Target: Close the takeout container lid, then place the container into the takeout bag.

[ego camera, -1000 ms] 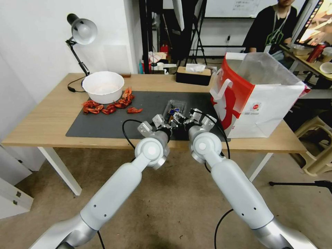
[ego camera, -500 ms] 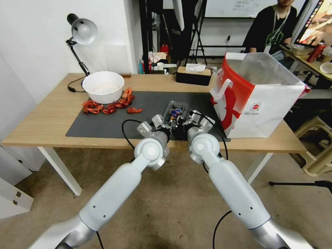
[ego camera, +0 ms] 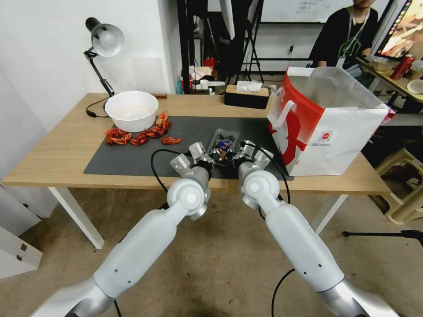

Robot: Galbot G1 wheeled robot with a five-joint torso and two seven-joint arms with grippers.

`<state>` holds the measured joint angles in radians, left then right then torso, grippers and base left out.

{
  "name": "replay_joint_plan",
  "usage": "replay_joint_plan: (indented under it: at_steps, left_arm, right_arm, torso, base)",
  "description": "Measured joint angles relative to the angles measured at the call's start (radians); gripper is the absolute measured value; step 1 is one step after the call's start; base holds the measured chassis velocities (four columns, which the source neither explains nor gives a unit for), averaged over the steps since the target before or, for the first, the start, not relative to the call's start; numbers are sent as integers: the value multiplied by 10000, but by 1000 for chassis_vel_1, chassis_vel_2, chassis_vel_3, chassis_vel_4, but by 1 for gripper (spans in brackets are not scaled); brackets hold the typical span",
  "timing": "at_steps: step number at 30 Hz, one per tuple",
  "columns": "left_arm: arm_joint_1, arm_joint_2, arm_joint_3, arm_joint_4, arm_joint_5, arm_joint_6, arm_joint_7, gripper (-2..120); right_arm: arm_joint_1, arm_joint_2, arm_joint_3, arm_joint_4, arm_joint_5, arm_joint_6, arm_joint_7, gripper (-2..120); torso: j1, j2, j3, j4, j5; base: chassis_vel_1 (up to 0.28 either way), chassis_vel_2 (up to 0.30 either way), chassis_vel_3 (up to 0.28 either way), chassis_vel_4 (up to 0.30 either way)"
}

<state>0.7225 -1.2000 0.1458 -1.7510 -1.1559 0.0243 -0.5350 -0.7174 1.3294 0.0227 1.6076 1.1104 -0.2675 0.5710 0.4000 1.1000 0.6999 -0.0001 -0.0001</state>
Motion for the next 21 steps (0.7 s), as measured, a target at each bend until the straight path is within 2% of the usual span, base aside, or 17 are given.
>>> replay_joint_plan:
  at_steps: [1, 3, 4, 5, 7, 9, 11, 13, 16, 21]
  left_arm:
    - [109, 140, -90, -73, 488, -34, 151, 30]
    - [162, 202, -130, -106, 680, -50, 223, 32]
    - [484, 520, -348, -315, 1582, -86, 604, 40]
    - [484, 520, -348, -315, 1582, -86, 604, 40]
    - [996, 917, -680, -593, 2720, -109, 1032, 52]
    - [1155, 1014, -787, -676, 3004, -127, 1167, 56]
    - [1762, 1337, -1265, -1039, 4075, -164, 1594, 67]
    - [1970, 1446, -1421, -1144, 4416, -186, 1700, 71]
    - [2593, 1724, -2053, -1386, 5271, -295, 2074, 85]
    - [3234, 1940, -2565, -1638, 5609, -436, 2216, 97]
  right_arm:
    - [0, 1, -5, 0, -19, 0, -2, 0]
    - [0, 2, -8, 0, -26, 0, -3, 0]
    - [1, 0, -14, 7, -37, 0, -3, 0]
    - [1, 0, -14, 7, -37, 0, -3, 0]
    - [3, 6, -21, 9, -70, 0, -2, 0]
    - [4, 8, -22, 9, -76, 0, -2, 0]
    - [7, 24, -27, 12, -100, 0, 1, 0]
    - [7, 25, -30, 15, -110, 0, 3, 0]
    - [11, 38, -34, 26, -142, 1, 9, 0]
    - [12, 30, -34, 54, -147, 2, 16, 0]
  torso:
    - [0, 0, 1, 0, 0]
    - [0, 0, 0, 0, 0]
    - [-1, 0, 0, 2, 0]
    - [-1, 0, 0, 2, 0]
    - [0, 0, 0, 2, 1]
    - [-1, 0, 0, 3, 1]
    - [-1, 1, 0, 1, 0]
    - [-1, 0, 0, 1, 3]
    - [-1, 0, 0, 1, 1]
    - [0, 0, 0, 2, -1]
  base:
    - [0, 0, 0, 0]
    - [0, 0, 0, 0]
    - [0, 0, 0, 0]
    - [0, 0, 0, 0]
    - [0, 0, 0, 0]
    - [0, 0, 0, 0]
    - [0, 0, 0, 0]
    - [0, 0, 0, 0]
    - [0, 0, 0, 0]
    - [0, 0, 0, 0]
